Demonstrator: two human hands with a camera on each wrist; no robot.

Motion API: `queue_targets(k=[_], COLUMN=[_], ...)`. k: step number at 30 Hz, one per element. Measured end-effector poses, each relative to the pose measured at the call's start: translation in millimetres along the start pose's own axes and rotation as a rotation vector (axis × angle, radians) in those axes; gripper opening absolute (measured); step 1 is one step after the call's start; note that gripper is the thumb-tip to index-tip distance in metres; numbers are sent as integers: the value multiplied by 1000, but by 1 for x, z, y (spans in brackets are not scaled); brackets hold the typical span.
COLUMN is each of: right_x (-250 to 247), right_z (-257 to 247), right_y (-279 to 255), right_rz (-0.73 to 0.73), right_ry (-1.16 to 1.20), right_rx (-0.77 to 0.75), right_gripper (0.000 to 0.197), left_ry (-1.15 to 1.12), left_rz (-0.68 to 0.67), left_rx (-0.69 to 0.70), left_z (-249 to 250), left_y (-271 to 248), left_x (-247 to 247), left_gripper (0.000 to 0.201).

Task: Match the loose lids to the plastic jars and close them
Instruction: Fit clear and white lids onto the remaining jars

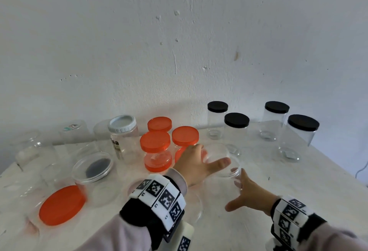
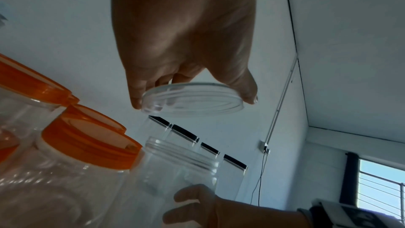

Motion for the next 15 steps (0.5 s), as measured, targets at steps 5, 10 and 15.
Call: queue_targets(k=[5, 10, 15], right_x=[-3, -8, -6], right_z=[2, -7, -4], right_y=[-7, -14, -17], right_rz=[15, -2, 25], right_ry=[-2, 44, 16], right_rx=[-30, -89, -94], right_gripper=[98, 102, 102], left_ry=[89, 167, 275], left_rz=[-37, -90, -103], left_rx=[34, 64, 95], left_z=[3, 7, 10], left_y=[6, 12, 17], left_x=[18, 35, 48], left_gripper=[85, 103, 104])
Point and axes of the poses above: each hand's wrist, its own y-axis towards the middle knuckle, its own x-axis out of the palm, z = x × y, the point moved 3 cm from there along y, towards the middle knuckle, and after that the axes turned 2 degrees about x, right-handed, at the moved point
